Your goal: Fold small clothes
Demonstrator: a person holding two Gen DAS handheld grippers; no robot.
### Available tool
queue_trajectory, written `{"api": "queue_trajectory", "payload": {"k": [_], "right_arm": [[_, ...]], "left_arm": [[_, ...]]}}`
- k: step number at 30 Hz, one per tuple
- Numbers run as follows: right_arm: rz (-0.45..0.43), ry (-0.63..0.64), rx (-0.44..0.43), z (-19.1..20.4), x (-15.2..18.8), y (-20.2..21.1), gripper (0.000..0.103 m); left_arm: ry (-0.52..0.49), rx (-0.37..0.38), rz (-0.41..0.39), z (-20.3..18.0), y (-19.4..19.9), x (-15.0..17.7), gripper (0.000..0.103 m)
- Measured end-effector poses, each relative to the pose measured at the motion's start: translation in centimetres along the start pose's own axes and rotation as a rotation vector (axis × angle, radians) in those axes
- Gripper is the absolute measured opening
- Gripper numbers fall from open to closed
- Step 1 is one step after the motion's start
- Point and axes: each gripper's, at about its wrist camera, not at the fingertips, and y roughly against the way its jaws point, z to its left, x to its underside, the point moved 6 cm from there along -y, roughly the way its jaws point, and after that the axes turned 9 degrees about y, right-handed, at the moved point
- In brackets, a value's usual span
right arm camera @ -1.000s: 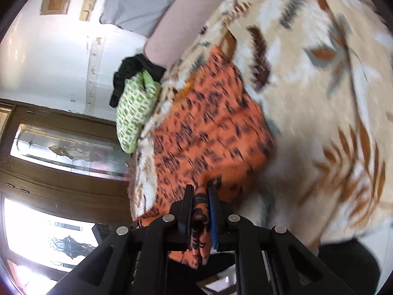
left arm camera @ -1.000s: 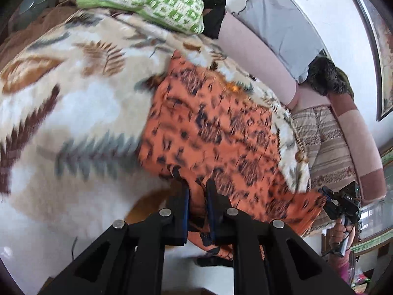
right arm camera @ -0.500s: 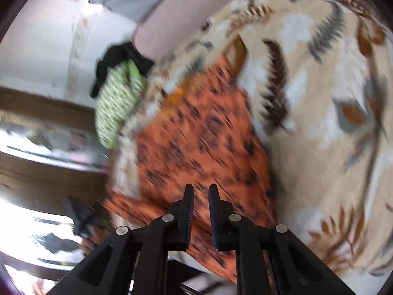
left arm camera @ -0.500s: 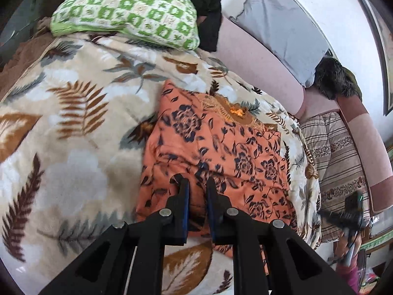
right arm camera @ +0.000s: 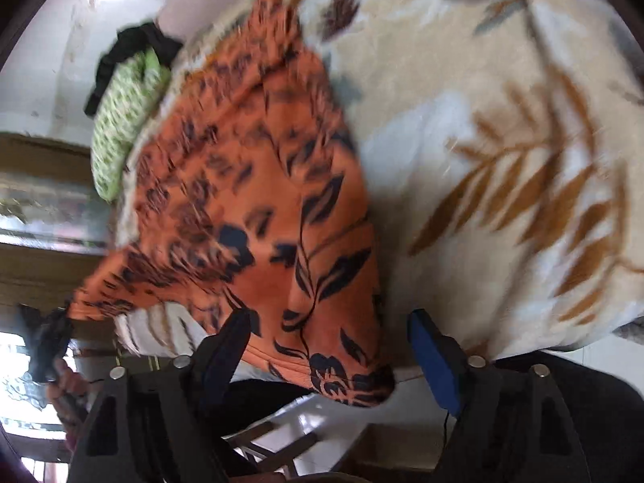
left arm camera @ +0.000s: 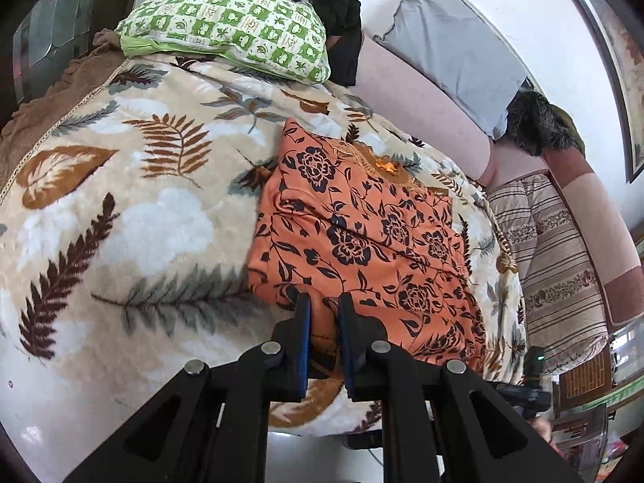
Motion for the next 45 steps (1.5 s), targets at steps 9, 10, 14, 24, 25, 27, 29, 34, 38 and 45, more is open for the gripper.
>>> {"api": "queue_trajectory", "payload": {"k": [9,10,14,24,25,27,29,34,38,45], "right_arm": [[-0.053,0.086,-0.023,2.8,-2.1,3.0,0.005],[-0.079,0.080,-0.063,3.1,-3.2,3.8,0.005],[-0.206,0.059,-0.172,4.9,-10.5,7.2,0.005],[-0.372,-0.157,-0.170,0.6,-34.0,3.4,0.008],[-0.377,-0.191,-0.186,-0.5,-35.7,1.7,0.008],[-0.387,-0.257,-0.230,-2.1,-37.9,-0.7,0.009],[-0.444,-0.317,-0.283,-3.5,-39.1,-2.1,0.010],[-0.483,-0.372,-0.417,-4.1,-39.1,-2.3,0.026],[-0.623,-0.356,-0.468,-3.4,-37.5,2.2,0.098],[-0.471,-0.145,-0.216,2.8,-34.4,1.4,0.075]], "left_arm": [[0.003,-0.004,0.004,0.0,0.2,-2.5,0.013],[0.001,-0.007,0.009,-0.1,-0.1,-3.3,0.013],[0.001,-0.008,0.019,-1.6,-2.0,-8.3,0.013],[0.100,-0.121,0.027,0.4,-19.4,-24.4,0.017],[0.111,-0.143,0.019,1.2,-20.4,-24.8,0.017],[0.183,-0.189,-0.004,3.9,-22.2,-25.3,0.016],[0.246,-0.178,-0.034,5.4,-22.1,-24.8,0.016],[0.174,-0.213,-0.147,2.5,-16.8,-20.5,0.022],[0.144,-0.254,-0.213,-1.3,-14.2,-15.6,0.056],[0.209,-0.294,-0.186,-1.5,-17.2,-10.9,0.056]]}}
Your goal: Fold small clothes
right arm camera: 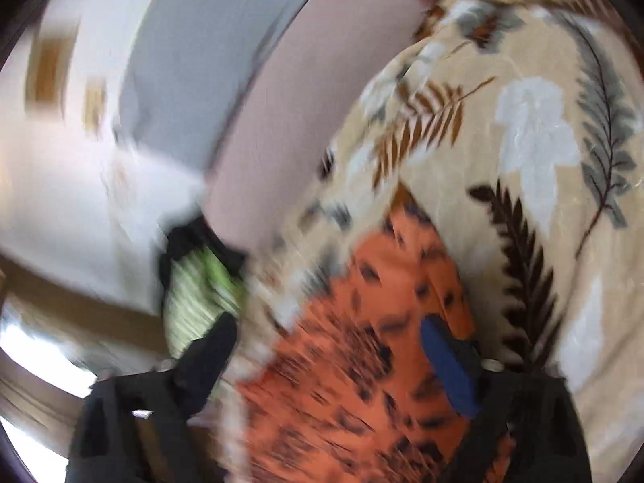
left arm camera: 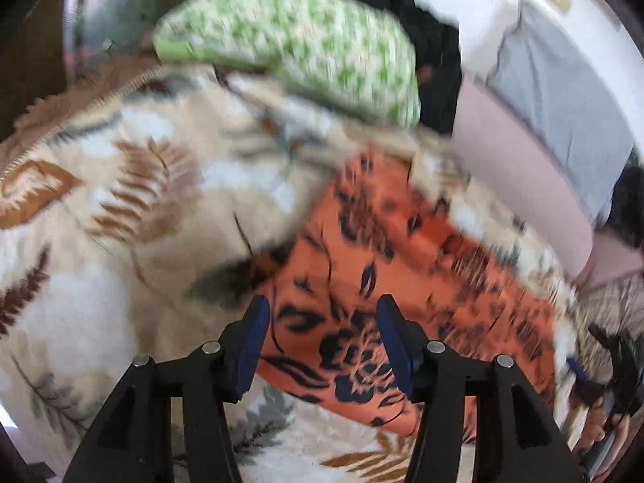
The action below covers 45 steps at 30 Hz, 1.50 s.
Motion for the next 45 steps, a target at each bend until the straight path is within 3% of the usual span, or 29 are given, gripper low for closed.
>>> {"api": "queue_trajectory", "payload": {"k": [2,3,4,5,7,10,13,16,18,20,21,23,25,28,30,34,37,39,43,45], "right_arm": [[0.093,0.100,0.085,1.7,2.3,-2.9,0.061],[0.121,0.121,0.123,1.6,3.2,-4.1,0.056],[0.150,0.147,0.183,1.2,3.9,-5.5,0.056],[0.179,0.209,0.308,0.5,4.4,-7.8,0.054],[0.201,0.360,0.463,-0.3,4.7,-11.1,0.055],[0.143,0.394,0.550,1.8,3.8,-11.6,0.057],[0.068,0.509,0.464,8.1,4.3,-12.0,0.057],[0.221,0.622,0.270,15.3,9.2,-16.5,0.057],[0.328,0.641,0.209,17.8,12.6,-19.8,0.057],[0.415,0.662,0.188,19.4,15.5,-23.5,0.057],[0.431,0.687,0.217,20.0,16.6,-26.1,0.057],[0.392,0.744,0.294,20.5,17.1,-28.4,0.062],[0.342,0.739,0.305,21.8,16.3,-29.6,0.067],[0.306,0.668,0.240,22.9,14.7,-28.4,0.067],[0.211,0.662,0.218,22.8,12.9,-25.2,0.067],[0.120,0.651,0.291,19.5,10.0,-19.0,0.065],[0.072,0.620,0.395,14.4,8.3,-13.7,0.065],[0.077,0.570,0.450,10.0,7.9,-9.9,0.064],[0.110,0.480,0.531,3.8,8.0,-6.1,0.063],[0.215,0.443,0.589,0.1,9.1,-6.1,0.062]], "left_arm": [[0.010,-0.099,0.015,1.4,-2.5,0.4,0.056],[0.019,-0.114,0.022,1.9,-3.0,0.5,0.058],[0.048,-0.104,0.061,2.5,-4.2,0.6,0.062],[0.065,-0.091,0.073,2.7,-4.7,0.5,0.064],[0.051,-0.091,0.078,2.6,-4.6,0.1,0.064],[0.054,-0.067,0.098,2.7,-4.6,-0.2,0.064],[0.089,-0.028,0.125,3.4,-4.6,-0.7,0.064],[0.089,-0.013,0.134,3.4,-4.7,-0.3,0.064],[0.077,-0.016,0.134,3.4,-4.7,-0.1,0.064],[0.046,-0.029,0.130,3.1,-4.5,0.2,0.064],[0.031,-0.038,0.128,3.0,-4.5,0.2,0.065],[0.005,-0.056,0.119,2.8,-4.6,0.1,0.065],[-0.012,-0.068,0.114,2.5,-4.3,0.1,0.065],[-0.081,-0.073,0.063,1.2,-3.2,-0.3,0.065],[-0.124,-0.055,0.011,0.0,-2.0,-0.5,0.065],[-0.179,-0.021,0.024,-1.5,-1.6,0.3,0.071],[-0.215,-0.058,0.067,-2.1,-3.1,1.1,0.073],[-0.248,-0.135,0.077,-1.9,-4.1,1.4,0.074],[-0.267,-0.171,0.106,-1.1,-5.2,2.1,0.083],[-0.250,-0.170,0.121,-0.4,-5.8,2.4,0.083]]}}
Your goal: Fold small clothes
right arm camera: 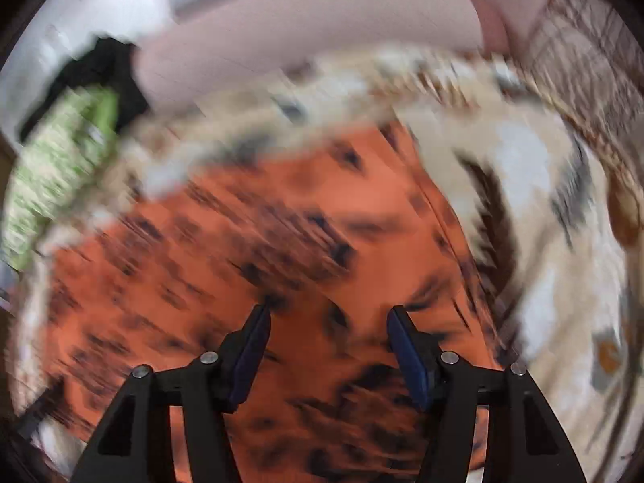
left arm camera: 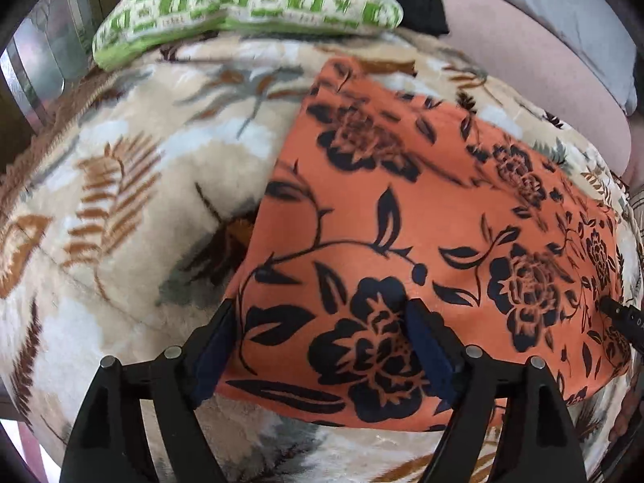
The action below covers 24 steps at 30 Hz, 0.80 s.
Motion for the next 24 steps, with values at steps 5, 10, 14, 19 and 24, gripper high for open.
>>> {"api": "queue_trajectory", "payload": {"k": [5,10,14,19,24], "right_arm": [[-0.030,-0.056,-0.046,-1.4,0.3,2.6,0.062],[-0.132,0.005,-0.101,-0.6,1.4,8.3,0.062],[-0.177,0.027,-0.120,-0.3,3.4,10.4,0.064],[-0.085,-0.014,-0.093,-0.6,5.3,4.6,0.065],[-0.153,-0.023,-0.065,-0.9,6.1,3.2,0.072]], "left_arm": [[-0.003,-0.028,-0.102,0.9,3.2,1.2,0.083],[0.007,0.000,-0.185,0.4,6.5,3.0,0.083],[-0.012,-0.037,-0.192,-1.3,6.7,4.2,0.083],[-0.110,-0.088,-0.078,-3.9,3.4,5.0,0.083],[-0.111,-0.102,-0.044,-4.1,2.3,4.2,0.083]]}}
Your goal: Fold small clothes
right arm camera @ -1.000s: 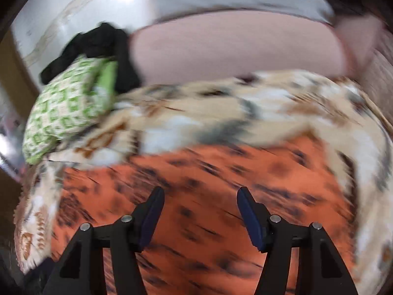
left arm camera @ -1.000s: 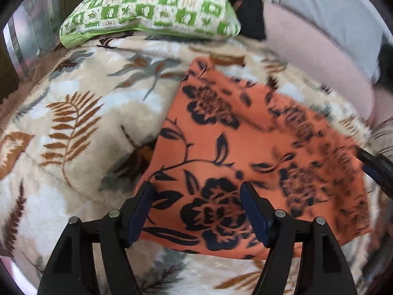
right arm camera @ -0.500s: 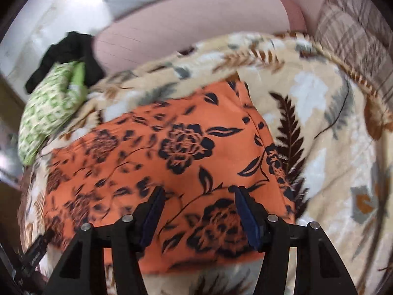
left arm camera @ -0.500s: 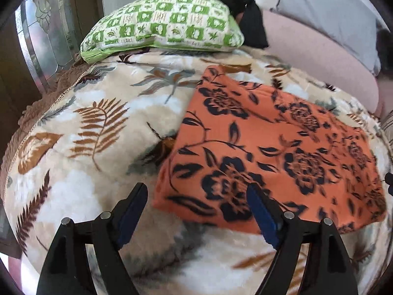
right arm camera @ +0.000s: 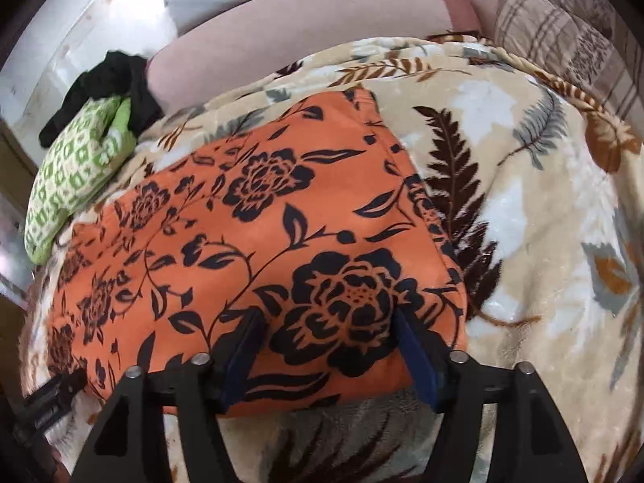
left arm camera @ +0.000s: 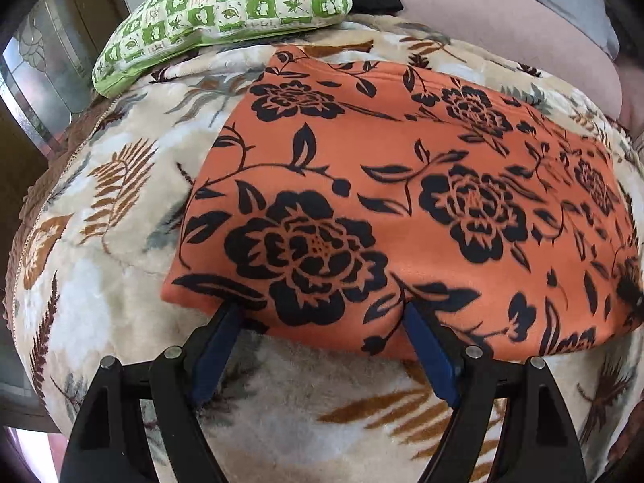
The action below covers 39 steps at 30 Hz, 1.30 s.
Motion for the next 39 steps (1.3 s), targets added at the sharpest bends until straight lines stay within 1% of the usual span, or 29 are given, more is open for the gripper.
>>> {"api": "queue_trajectory", "payload": {"k": [1,3,4,5,7,9,11,14,15,16,18,19,20,21,23,24,26,27,28,30,31,32,33,35,36,37,39], "right_arm": [[0.002,0.023,0.013,0.3,0.0,0.0,0.072],[0.021,0.048,0.039,0.7,-0.2,0.5,0.072],[0.007,0.028,0.031,0.8,-0.4,1.0,0.072],[-0.036,-0.020,0.010,0.7,-0.8,2.0,0.072],[-0.093,-0.049,-0.030,1.0,-1.8,3.1,0.072],[-0.174,-0.036,-0.085,2.3,-3.1,4.9,0.072],[-0.201,-0.021,-0.133,3.6,-3.8,5.5,0.072],[-0.177,0.001,-0.193,5.5,-3.9,4.2,0.068],[-0.160,0.017,-0.201,6.1,-3.7,3.5,0.060],[-0.132,0.032,-0.210,6.5,-3.3,2.6,0.054],[-0.034,0.027,-0.263,7.1,-2.3,0.0,0.052],[0.032,0.017,-0.280,7.2,-1.6,-1.5,0.051],[0.060,0.026,-0.278,7.2,-1.0,-2.3,0.048],[0.043,0.063,-0.262,7.1,-1.0,-2.4,0.043],[0.057,0.084,-0.264,7.1,-1.4,-2.2,0.042],[0.056,0.064,-0.285,6.7,-1.5,-1.9,0.042],[0.027,0.005,-0.314,5.4,-1.9,-1.1,0.042],[0.012,-0.014,-0.305,4.6,-2.3,-0.8,0.042],[0.004,-0.023,-0.294,4.1,-2.4,-0.6,0.042],[0.021,-0.046,-0.277,2.8,-2.4,-1.0,0.042],[0.040,-0.056,-0.285,2.5,-2.4,-1.5,0.043],[0.052,-0.060,-0.292,2.4,-2.2,-2.0,0.043],[0.049,-0.040,-0.281,2.6,-2.2,-2.0,0.043],[0.047,-0.002,-0.259,3.2,-2.3,-1.7,0.044],[0.044,0.000,-0.259,3.4,-2.3,-1.4,0.044],[0.039,-0.010,-0.271,3.5,-2.3,-1.2,0.044],[0.036,-0.058,-0.337,3.4,-2.2,-0.6,0.045]], "left_arm": [[0.011,0.009,-0.023,0.1,0.5,-0.5,0.083],[0.022,0.022,-0.098,0.1,2.0,-1.7,0.083],[0.022,0.032,-0.132,0.1,2.7,-2.3,0.083],[0.023,0.042,-0.157,0.0,3.2,-2.8,0.083],[0.035,0.074,-0.193,-0.2,4.0,-3.8,0.083],[0.046,0.093,-0.185,-0.3,3.6,-4.5,0.083],[0.047,0.084,-0.147,-0.5,2.3,-4.7,0.083],[0.017,0.028,-0.087,-1.3,0.0,-4.4,0.083],[-0.011,-0.016,-0.066,-1.5,-1.1,-4.3,0.083],[-0.027,-0.035,-0.062,-1.7,-1.6,-4.1,0.083],[-0.053,-0.055,-0.089,-2.0,-1.5,-4.0,0.083],[-0.063,-0.065,-0.093,-2.0,-1.6,-4.0,0.083],[-0.065,-0.067,-0.096,-1.9,-1.5,-3.8,0.083],[-0.062,-0.067,-0.099,-1.9,-1.4,-3.8,0.083],[-0.055,-0.073,-0.111,-1.9,-0.8,-3.7,0.083],[-0.050,-0.077,-0.127,-1.7,-0.3,-3.8,0.083],[-0.027,-0.081,-0.169,-0.9,0.5,-4.5,0.083],[-0.008,-0.080,-0.192,-0.4,1.0,-4.8,0.083],[0.005,-0.083,-0.197,0.0,1.1,-5.0,0.083],[0.038,-0.117,-0.171,1.2,0.4,-5.1,0.083],[0.044,-0.140,-0.112,1.8,-1.1,-4.7,0.083],[0.038,-0.140,-0.065,2.1,-2.2,-4.4,0.086],[0.053,-0.120,-0.070,2.5,-2.5,-4.4,0.089],[0.103,-0.077,-0.051,3.2,-1.7,-4.6,0.089],[0.135,-0.043,-0.052,3.7,-1.1,-4.6,0.089],[0.161,-0.024,-0.062,4.2,-0.6,-4.6,0.089],[0.198,-0.016,-0.063,5.2,0.1,-4.1,0.089]]}}
